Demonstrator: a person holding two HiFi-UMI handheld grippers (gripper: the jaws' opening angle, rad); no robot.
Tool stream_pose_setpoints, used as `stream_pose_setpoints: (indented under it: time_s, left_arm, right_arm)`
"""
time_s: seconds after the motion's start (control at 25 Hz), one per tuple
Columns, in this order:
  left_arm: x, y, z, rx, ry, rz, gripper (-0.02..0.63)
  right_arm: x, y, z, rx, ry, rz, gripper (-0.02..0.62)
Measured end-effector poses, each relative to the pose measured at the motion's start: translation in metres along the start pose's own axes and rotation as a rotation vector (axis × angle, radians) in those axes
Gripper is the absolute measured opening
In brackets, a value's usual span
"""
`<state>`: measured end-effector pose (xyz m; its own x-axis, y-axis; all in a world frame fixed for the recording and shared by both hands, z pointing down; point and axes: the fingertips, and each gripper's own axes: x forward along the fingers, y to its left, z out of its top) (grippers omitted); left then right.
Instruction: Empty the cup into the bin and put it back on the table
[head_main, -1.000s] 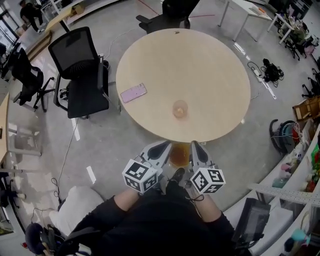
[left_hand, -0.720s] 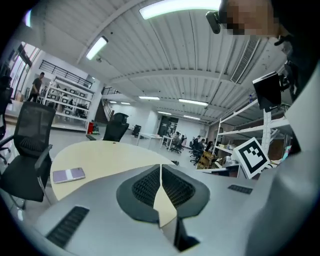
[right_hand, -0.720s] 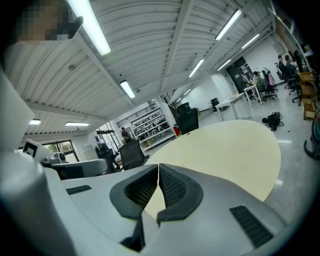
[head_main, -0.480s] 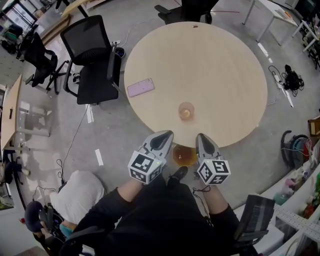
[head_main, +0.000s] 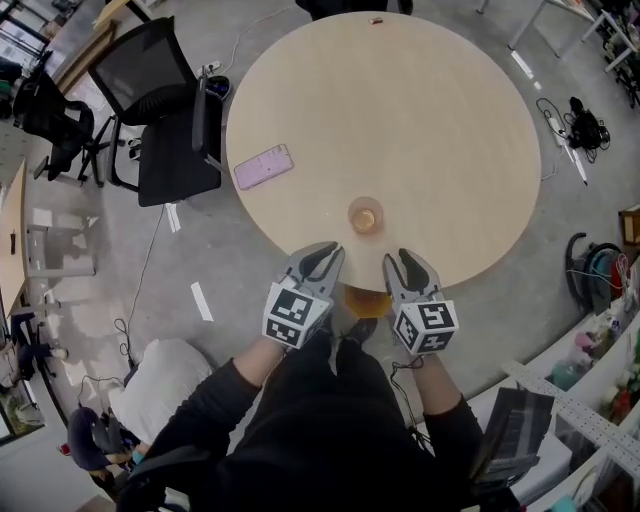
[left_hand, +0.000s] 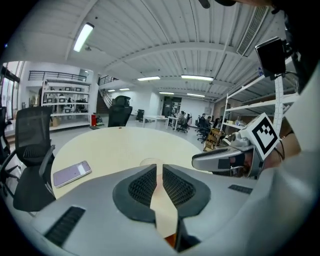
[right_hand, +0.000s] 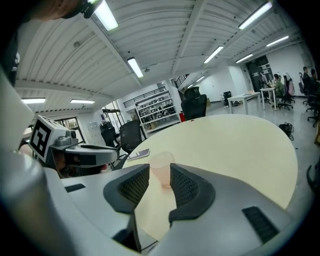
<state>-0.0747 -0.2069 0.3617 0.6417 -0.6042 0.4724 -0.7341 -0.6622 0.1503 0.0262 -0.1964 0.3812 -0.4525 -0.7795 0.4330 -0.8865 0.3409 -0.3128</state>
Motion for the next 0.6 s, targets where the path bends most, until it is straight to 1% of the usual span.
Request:
stream_pose_setpoints:
  time_s: [0.08,0.16,0.28,0.4,0.48,0.6]
  left_arm:
    - [0.012,0.005,-0.006,0.022,0.023,-0.020,0.047]
    - [0.025,0.010,-0.013,0.033,0.046,-0.048,0.096]
    - [0.042,0.017,-0.027,0.052,0.088,-0.106,0.189]
    - [0.056,0.025,-0.036,0.133,0.123,-0.161,0.207]
    - [0.063,0.032,-0.043,0.201,0.146,-0.199,0.207]
    - [0.075,0.040,-0.055,0.281,0.189,-0.257,0.207]
  right_arm:
    - [0.011,-0.005,-0.005,-0.020,0.027,-0.003,0.151]
    - [0.022,-0.010,-0.009,-0.043,0.048,-0.005,0.166]
    - [0.038,-0.015,-0.014,-0.091,0.078,0.012,0.178]
    - [0.051,-0.023,-0.016,-0.169,0.106,0.050,0.178]
    - [0.058,-0.026,-0.017,-0.244,0.128,0.085,0.178]
    - [0.072,-0.028,-0.019,-0.356,0.174,0.153,0.178]
